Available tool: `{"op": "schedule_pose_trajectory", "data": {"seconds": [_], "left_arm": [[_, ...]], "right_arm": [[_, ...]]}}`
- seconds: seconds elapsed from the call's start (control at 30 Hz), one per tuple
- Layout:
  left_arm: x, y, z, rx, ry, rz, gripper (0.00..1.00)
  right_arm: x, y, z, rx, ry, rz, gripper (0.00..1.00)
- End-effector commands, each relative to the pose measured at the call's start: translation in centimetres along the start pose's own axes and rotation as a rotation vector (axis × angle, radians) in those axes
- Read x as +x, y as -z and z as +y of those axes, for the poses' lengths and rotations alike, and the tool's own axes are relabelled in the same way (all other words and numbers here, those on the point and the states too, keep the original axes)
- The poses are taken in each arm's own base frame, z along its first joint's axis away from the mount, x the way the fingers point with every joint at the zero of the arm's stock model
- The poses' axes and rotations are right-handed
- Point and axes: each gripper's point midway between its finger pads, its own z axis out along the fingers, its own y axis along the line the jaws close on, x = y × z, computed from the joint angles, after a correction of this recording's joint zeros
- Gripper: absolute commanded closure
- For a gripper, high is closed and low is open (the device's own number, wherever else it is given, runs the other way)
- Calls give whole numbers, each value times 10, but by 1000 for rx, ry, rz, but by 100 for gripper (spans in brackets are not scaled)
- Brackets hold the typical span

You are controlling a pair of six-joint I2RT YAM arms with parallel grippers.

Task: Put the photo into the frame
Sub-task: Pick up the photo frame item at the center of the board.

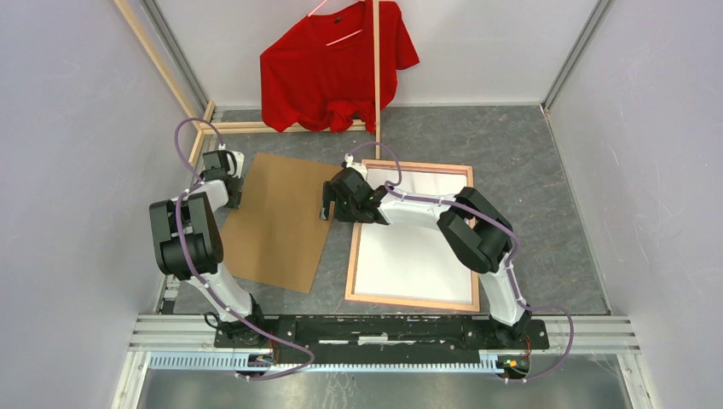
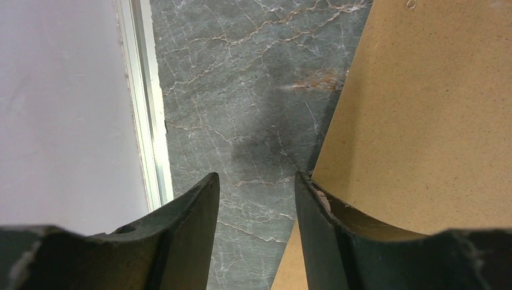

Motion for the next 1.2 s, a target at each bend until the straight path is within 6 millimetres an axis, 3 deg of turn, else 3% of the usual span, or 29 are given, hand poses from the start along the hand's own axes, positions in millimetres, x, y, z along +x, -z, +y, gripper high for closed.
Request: {"op": "schedule_pose_trajectory", "data": {"seconds": [0.0, 0.2, 0.5, 0.93, 1.17], "left_arm": [[58, 0, -58, 245, -63, 168, 43], [67, 6, -73, 324, -72, 191, 45], [70, 11, -87, 395, -107, 199, 50], [80, 15, -101, 470, -146, 235, 57], [80, 16, -102, 470, -156, 240, 59]], "right_arm": [[3, -18, -8, 17, -37, 9, 13], [2, -38, 7, -42, -115, 18, 13], [-24, -36, 39, -216, -247, -35, 13], [-56, 11, 115, -661, -405, -26, 15], [-67, 35, 138, -785, -392, -45, 16]]}}
